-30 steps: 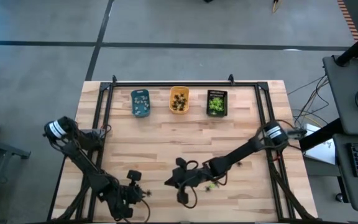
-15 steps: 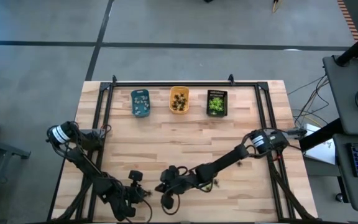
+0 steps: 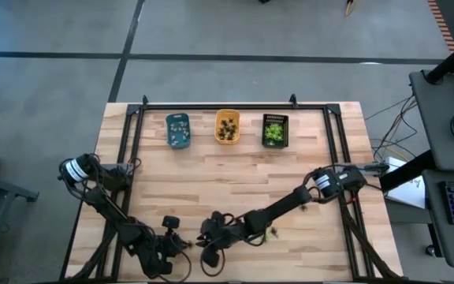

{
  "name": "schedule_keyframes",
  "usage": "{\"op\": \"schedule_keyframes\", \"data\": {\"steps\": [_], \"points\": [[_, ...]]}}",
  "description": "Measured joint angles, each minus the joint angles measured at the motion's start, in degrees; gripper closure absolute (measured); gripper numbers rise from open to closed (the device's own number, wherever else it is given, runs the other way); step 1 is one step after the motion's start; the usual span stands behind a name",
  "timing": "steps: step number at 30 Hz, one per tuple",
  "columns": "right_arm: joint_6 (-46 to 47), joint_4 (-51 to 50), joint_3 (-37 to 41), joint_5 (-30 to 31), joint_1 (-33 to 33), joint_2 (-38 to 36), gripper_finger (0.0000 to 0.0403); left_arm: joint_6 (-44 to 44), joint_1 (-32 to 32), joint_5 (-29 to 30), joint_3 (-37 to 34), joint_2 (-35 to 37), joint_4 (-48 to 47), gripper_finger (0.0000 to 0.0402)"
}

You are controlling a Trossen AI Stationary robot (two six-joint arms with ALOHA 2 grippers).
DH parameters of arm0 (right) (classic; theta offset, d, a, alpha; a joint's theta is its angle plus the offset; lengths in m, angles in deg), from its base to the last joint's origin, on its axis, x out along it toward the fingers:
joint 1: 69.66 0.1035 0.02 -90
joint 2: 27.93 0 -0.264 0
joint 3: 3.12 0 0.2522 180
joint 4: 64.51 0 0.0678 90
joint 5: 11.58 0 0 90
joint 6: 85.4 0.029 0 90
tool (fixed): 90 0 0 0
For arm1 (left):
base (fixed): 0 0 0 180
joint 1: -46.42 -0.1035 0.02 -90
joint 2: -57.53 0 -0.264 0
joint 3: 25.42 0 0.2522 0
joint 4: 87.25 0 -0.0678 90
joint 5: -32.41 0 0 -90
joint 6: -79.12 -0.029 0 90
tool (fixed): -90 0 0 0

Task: Sort Halloween decoration
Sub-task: Put the black spider toy into the orange bin

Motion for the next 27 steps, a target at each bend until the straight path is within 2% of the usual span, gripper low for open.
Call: {"op": "schedule_keyframes", "data": {"steps": [4,10,17,27], "points": [[-13.5,0.25,-1.19,3.37,0.9,0.96,0.028,0.86,0.0,0.87,-1.62,0.09,3.39,0.0362],[-21.47,0.16,-2.48,4.91,1.48,3.78,0.0224,1.91,0.05,1.39,-1.9,0.04,4.13,0.0362],[-21.86,1.99,-4.58,8.77,1.72,7.05,0.0189,2.71,0.04,1.83,-2.05,-0.04,4.59,0.0362],[-21.44,3.86,-4.73,8.78,1.71,7.17,0.0186,5.56,-0.01,4.24,-2.29,-0.22,5.13,0.0362]]}}
